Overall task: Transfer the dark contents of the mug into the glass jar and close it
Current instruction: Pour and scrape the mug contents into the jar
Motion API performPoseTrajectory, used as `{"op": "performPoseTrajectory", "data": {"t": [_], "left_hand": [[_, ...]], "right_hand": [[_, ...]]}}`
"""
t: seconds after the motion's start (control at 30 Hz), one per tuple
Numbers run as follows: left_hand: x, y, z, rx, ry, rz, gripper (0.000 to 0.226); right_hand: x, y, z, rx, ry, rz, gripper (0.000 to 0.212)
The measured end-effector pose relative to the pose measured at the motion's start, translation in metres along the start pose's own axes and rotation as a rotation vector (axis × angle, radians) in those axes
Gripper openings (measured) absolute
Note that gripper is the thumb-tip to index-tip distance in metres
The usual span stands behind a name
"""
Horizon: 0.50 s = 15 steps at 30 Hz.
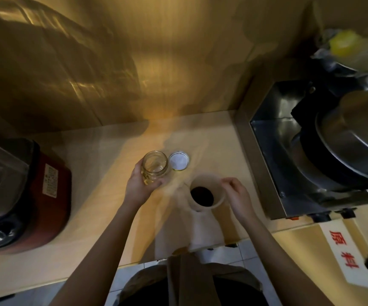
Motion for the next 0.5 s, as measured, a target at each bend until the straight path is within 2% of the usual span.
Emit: {"op": "performPoseTrajectory", "data": {"t": [0.1,0.2,0.43,0.5], "left_hand": [[0.001,0.0,0.001,0.019,0.002,0.02,0.088],[0.005,0.002,-0.001,0.039,0.022,0.052,0.102],[0.005,0.006,0.0,0.035,0.048,0.044,0.117],[0.006,0.007,0.004,0.048,0.025,0.007,0.106]], "right_hand": [[0.009,-0.006,-0.013,0.036,0.02,-0.02,0.027],[0.013,-0.01,-0.016,-0.037,0.036,-0.079,0.046],[-0.006,-0.017,0.001,-0.165,0.005,-0.166,0.035],[-0.016,-0.018,0.012,-0.197,0.038,-0.17,0.032]]}}
Point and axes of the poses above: each hand's wrist, its own x-axis away from the middle knuckle, its own y-axis out of the back of the hand, z = x × y, the point moved 1 cm from there along -x, towards the middle knuckle, and after that the axes turned 10 degrees about y, right-handed, at the moved point
